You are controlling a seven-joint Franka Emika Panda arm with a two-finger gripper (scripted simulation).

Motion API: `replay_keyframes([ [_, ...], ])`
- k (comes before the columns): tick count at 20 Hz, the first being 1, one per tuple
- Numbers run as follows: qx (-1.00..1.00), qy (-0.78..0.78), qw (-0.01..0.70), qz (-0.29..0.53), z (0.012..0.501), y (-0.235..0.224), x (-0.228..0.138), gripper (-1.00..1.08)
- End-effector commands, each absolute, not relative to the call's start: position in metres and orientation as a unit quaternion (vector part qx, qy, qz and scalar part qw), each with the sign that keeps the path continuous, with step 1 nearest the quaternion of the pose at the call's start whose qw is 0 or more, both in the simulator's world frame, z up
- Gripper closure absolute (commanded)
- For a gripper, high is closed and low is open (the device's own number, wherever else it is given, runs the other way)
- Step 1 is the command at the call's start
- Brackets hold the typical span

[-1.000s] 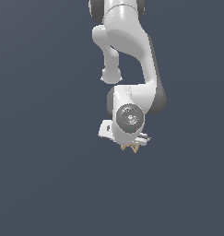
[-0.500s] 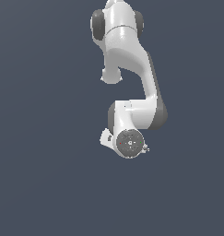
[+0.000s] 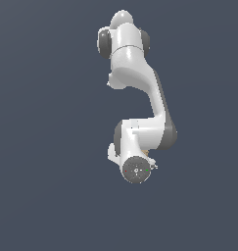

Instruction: Pick up the object and move it to a goal position.

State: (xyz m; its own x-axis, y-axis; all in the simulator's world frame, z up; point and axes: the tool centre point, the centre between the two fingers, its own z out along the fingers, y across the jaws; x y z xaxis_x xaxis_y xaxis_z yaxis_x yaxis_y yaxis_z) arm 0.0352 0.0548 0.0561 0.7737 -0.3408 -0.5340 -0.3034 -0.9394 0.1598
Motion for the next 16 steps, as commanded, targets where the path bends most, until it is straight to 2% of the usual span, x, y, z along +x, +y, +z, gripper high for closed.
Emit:
replay_keyframes([
  [1,0.936,-0.177,0.034,-0.302,0.050,0.055,0.034,-1.00],
  [16,0.924,-0.191,0.037,-0.328,0.039,0.057,0.033,-1.00],
])
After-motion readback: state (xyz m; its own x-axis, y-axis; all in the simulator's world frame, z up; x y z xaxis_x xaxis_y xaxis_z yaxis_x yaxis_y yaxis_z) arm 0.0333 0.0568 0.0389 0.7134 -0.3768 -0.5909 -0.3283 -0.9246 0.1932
